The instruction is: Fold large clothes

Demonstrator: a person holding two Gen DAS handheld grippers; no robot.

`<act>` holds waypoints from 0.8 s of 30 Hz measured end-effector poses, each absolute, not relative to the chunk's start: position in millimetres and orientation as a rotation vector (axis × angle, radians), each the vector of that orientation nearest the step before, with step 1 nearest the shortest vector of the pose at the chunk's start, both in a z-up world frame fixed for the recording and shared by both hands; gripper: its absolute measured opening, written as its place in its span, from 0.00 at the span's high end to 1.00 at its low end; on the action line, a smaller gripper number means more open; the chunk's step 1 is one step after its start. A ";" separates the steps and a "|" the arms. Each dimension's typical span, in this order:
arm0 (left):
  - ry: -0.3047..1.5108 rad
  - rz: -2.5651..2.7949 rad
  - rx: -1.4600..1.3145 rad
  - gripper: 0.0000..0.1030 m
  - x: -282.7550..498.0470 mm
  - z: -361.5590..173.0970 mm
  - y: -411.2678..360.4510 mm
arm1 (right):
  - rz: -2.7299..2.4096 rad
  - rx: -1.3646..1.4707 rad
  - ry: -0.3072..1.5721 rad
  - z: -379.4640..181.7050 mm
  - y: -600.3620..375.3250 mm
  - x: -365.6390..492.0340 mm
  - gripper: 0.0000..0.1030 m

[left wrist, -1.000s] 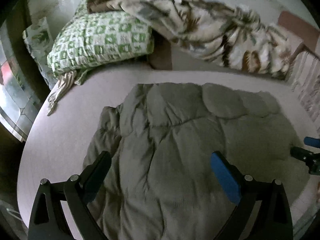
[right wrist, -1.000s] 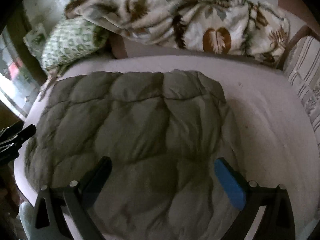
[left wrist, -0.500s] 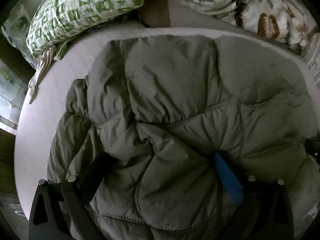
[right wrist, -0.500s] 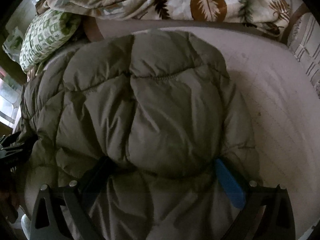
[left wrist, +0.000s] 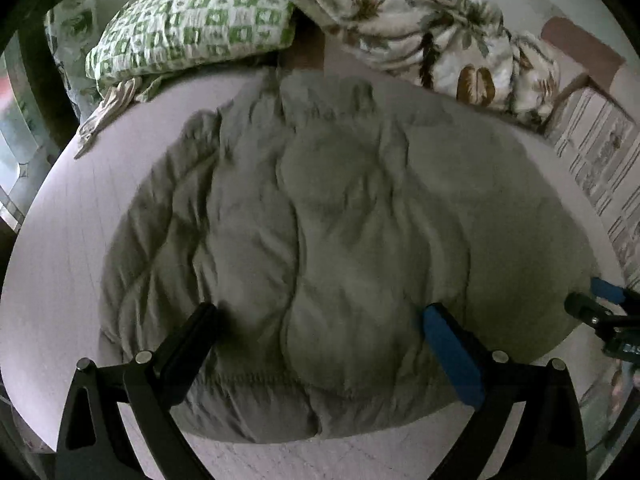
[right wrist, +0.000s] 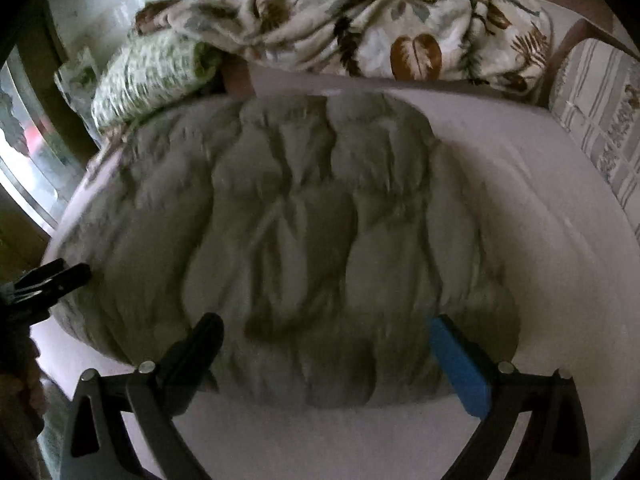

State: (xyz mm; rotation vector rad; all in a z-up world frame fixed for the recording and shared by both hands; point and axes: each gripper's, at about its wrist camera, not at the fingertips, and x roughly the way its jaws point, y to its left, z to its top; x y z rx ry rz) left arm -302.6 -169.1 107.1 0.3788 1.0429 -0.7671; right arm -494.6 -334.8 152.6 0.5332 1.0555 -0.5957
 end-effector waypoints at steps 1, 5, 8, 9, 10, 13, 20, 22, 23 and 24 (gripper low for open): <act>1.021 -0.759 0.404 0.00 -306.9 101.3 -170.2 | -0.596 0.520 1.080 139.0 -334.4 -486.5 0.00; 0.992 -0.744 0.411 0.00 -316.3 107.8 -168.0 | -0.624 0.442 1.074 130.1 -326.0 -482.1 0.00; 0.994 -0.745 0.376 0.00 -321.3 118.2 -159.7 | -0.624 0.460 1.013 150.8 -315.5 -493.8 0.00; 0.991 -0.744 0.368 0.00 -324.0 121.0 -155.3 | -0.624 0.459 0.999 158.0 -310.6 -498.4 0.00; 0.985 -0.742 0.363 0.00 -326.8 123.5 -152.1 | -0.624 0.455 0.984 165.5 -305.5 -503.8 0.00; 0.972 -0.741 0.362 0.00 -339.5 129.6 -140.9 | -0.618 0.449 0.957 180.0 -293.4 -511.1 0.00; 0.952 -0.713 0.365 0.00 -357.7 142.0 -112.2 | -0.607 0.419 0.940 197.1 -266.2 -526.7 0.00; 0.953 -0.700 0.381 0.00 -364.0 145.4 -105.3 | -0.608 0.408 0.944 200.9 -258.3 -530.4 0.00; 0.947 -0.700 0.387 0.00 -368.8 148.0 -101.1 | -0.607 0.407 0.942 202.4 -254.4 -533.3 0.00; 0.934 -0.697 0.387 0.00 -374.3 151.5 -96.3 | -0.605 0.409 0.938 204.4 -250.7 -535.8 0.00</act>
